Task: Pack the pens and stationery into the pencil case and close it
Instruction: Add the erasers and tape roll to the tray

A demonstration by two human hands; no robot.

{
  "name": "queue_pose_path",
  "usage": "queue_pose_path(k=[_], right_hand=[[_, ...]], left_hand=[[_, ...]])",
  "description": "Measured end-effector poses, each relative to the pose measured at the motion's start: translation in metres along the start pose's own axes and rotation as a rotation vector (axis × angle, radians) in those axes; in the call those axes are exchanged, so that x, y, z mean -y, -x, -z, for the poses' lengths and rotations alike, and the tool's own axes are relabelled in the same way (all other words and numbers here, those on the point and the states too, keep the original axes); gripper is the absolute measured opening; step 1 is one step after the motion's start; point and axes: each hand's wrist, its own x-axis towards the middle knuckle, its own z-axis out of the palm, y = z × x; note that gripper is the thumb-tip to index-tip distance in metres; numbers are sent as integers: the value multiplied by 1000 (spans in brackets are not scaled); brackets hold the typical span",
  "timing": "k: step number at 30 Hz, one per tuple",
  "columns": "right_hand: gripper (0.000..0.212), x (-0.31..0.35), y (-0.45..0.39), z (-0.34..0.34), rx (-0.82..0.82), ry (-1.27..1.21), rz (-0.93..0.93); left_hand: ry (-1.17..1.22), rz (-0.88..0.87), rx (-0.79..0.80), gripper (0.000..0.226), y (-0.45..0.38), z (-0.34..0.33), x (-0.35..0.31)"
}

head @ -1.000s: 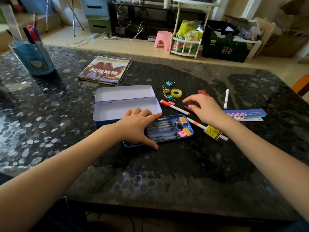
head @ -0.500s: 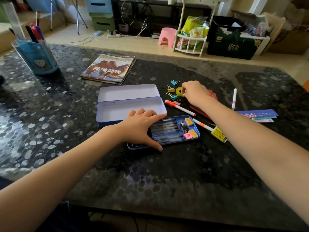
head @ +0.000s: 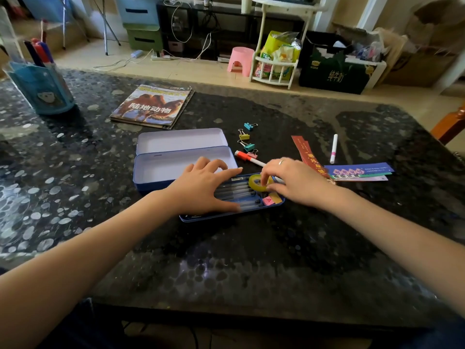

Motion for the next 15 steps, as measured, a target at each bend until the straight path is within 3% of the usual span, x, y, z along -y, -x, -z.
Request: queue_pose_path(k=[5, 10, 15], right_hand=[[24, -9, 2, 2, -53, -135, -113], [25, -14, 1, 0, 21, -24, -153], [34, -9, -4, -2, -9, 127, -147]], left_hand=[[-100, -111, 4, 73, 3, -1, -8], [-119, -144, 50, 74, 0, -8, -13], [-118, -146, 48, 74, 0, -7, -15]])
